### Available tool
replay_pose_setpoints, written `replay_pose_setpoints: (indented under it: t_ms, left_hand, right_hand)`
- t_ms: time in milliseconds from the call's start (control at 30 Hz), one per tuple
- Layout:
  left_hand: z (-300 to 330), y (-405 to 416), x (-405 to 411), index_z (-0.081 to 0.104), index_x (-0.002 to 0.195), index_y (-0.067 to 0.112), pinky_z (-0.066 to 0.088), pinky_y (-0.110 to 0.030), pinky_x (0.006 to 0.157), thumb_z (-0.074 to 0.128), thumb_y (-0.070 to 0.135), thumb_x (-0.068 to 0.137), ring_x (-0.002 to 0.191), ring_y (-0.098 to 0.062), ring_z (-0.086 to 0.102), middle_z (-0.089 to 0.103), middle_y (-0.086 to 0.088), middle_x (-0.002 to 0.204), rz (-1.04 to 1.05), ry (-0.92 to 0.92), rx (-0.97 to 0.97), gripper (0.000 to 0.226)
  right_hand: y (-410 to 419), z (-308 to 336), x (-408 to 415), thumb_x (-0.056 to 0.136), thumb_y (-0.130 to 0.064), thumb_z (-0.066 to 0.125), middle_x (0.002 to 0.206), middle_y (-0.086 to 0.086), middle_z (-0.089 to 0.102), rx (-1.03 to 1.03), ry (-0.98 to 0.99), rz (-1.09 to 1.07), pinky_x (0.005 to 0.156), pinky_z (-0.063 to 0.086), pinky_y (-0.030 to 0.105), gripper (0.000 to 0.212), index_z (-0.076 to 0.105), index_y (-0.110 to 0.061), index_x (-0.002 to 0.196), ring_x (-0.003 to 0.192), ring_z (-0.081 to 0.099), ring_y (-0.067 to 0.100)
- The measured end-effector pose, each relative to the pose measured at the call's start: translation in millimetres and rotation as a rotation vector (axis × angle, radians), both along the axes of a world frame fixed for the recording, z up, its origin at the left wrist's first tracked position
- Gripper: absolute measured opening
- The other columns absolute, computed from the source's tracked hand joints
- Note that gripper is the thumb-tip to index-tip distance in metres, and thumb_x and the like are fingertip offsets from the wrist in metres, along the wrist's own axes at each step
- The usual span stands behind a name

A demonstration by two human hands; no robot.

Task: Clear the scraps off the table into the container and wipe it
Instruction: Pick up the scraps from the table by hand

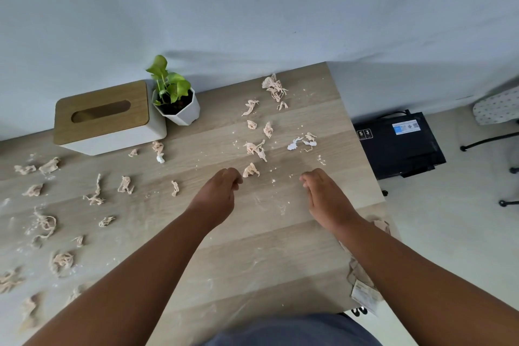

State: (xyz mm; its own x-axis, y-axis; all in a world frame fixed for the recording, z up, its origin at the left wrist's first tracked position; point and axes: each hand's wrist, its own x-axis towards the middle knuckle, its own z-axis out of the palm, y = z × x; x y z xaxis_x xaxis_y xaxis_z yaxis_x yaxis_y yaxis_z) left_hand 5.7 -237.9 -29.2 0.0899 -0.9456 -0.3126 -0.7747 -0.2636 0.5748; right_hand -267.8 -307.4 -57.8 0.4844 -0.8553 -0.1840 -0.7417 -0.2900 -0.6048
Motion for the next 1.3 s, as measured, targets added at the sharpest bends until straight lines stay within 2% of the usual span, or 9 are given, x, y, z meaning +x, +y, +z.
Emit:
replay_pose_setpoints:
  t_ms: [67, 167, 300, 533, 633, 767, 967, 1133, 1300]
  left_hand:
    - [0.1, 1.3, 0.1, 0.061, 0.109, 0.017, 0.046, -0.031, 0.084, 0.037, -0.013, 0.081, 0.095, -0.015, 0.057, 0.061, 0.003, 0.104, -0.012, -0.005, 0.005, 0.048]
    - [-0.9, 2.0, -0.2, 0.064, 0.114, 0.016, 0.047, -0.029, 0.083, 0.042, -0.017, 0.08, 0.09, -0.015, 0.058, 0.063, 0.003, 0.109, -0.019, -0.007, 0.02, 0.052]
    - [-1.4, 0.7, -1.2, 0.063, 0.125, 0.018, 0.052, -0.031, 0.082, 0.045, -0.015, 0.086, 0.083, -0.015, 0.058, 0.066, 0.004, 0.111, 0.017, 0.0, 0.065, 0.055]
    - [-4.3, -3.5, -2.7, 0.063, 0.111, 0.018, 0.048, -0.033, 0.068, 0.046, 0.02, 0.107, 0.075, -0.023, 0.059, 0.067, -0.003, 0.083, 0.071, -0.021, -0.01, 0.017]
    - [-5.0, -5.4, -4.1, 0.056, 0.098, 0.018, 0.046, -0.038, 0.064, 0.042, 0.039, 0.108, 0.071, -0.028, 0.056, 0.061, -0.002, 0.075, 0.033, -0.128, -0.014, 0.027]
    - [-9.3, -7.0, -6.2, 0.054, 0.093, 0.025, 0.041, -0.033, 0.059, 0.047, 0.049, 0.103, 0.069, -0.022, 0.056, 0.055, 0.006, 0.068, 0.049, -0.2, -0.027, 0.027]
    - [-15.9, -14.1, -3.6, 0.052, 0.109, 0.03, 0.038, -0.03, 0.061, 0.052, 0.058, 0.098, 0.068, -0.014, 0.054, 0.049, 0.014, 0.072, 0.049, -0.194, -0.029, 0.029]
    - [-20.7, -21.4, -1.7, 0.049, 0.118, 0.03, 0.041, -0.032, 0.063, 0.05, 0.059, 0.098, 0.072, -0.018, 0.055, 0.047, 0.014, 0.072, 0.012, -0.202, -0.04, 0.036]
    - [-27.8, -31.1, -3.4, 0.047, 0.122, 0.028, 0.044, -0.032, 0.067, 0.051, 0.059, 0.098, 0.086, -0.024, 0.066, 0.063, 0.007, 0.093, -0.014, -0.19, -0.051, 0.04]
  right_hand:
    - [2.9, 0.0, 0.0, 0.086, 0.017, 0.048, 0.114, 0.009, 0.061, -0.005, -0.024, -0.003, 0.082, 0.055, 0.043, 0.046, 0.063, -0.002, 0.126, 0.094, 0.062, 0.023]
    - [5.6, -1.1, -0.3, 0.083, 0.02, 0.048, 0.114, 0.008, 0.063, -0.018, -0.052, -0.001, 0.082, 0.055, 0.041, 0.052, 0.062, -0.002, 0.127, 0.086, 0.059, 0.018]
    - [5.9, -2.9, -0.9, 0.088, 0.02, 0.05, 0.112, 0.014, 0.066, -0.044, -0.086, -0.006, 0.09, 0.054, 0.042, 0.046, 0.063, 0.001, 0.128, 0.101, 0.065, 0.028]
    - [2.6, -0.3, -1.2, 0.098, 0.005, 0.053, 0.101, 0.011, 0.067, -0.099, -0.043, -0.018, 0.077, 0.054, 0.042, 0.02, 0.066, 0.0, 0.111, 0.09, 0.064, 0.029]
    - [0.8, 2.6, -0.2, 0.103, -0.014, 0.052, 0.088, 0.001, 0.065, -0.157, 0.04, -0.043, 0.062, 0.047, 0.036, 0.012, 0.063, -0.01, 0.099, 0.076, 0.061, 0.027]
    - [-7.7, 6.0, 1.7, 0.105, -0.031, 0.049, 0.074, -0.005, 0.055, -0.19, 0.139, -0.045, 0.053, 0.04, 0.034, 0.026, 0.056, -0.014, 0.086, 0.066, 0.057, 0.027]
    - [-27.1, 5.7, 4.7, 0.102, -0.037, 0.054, 0.092, -0.002, 0.066, -0.188, 0.158, -0.076, 0.061, 0.049, 0.036, 0.024, 0.06, -0.014, 0.103, 0.081, 0.063, 0.026]
    - [-48.3, 4.2, 4.4, 0.098, -0.044, 0.061, 0.116, 0.004, 0.066, -0.191, 0.18, -0.062, 0.077, 0.053, 0.039, 0.042, 0.059, -0.012, 0.126, 0.106, 0.063, 0.028]
    - [-72.3, 0.2, 5.8, 0.095, -0.052, 0.061, 0.118, 0.006, 0.063, -0.184, 0.234, -0.08, 0.081, 0.055, 0.043, 0.053, 0.054, -0.014, 0.131, 0.108, 0.061, 0.031]
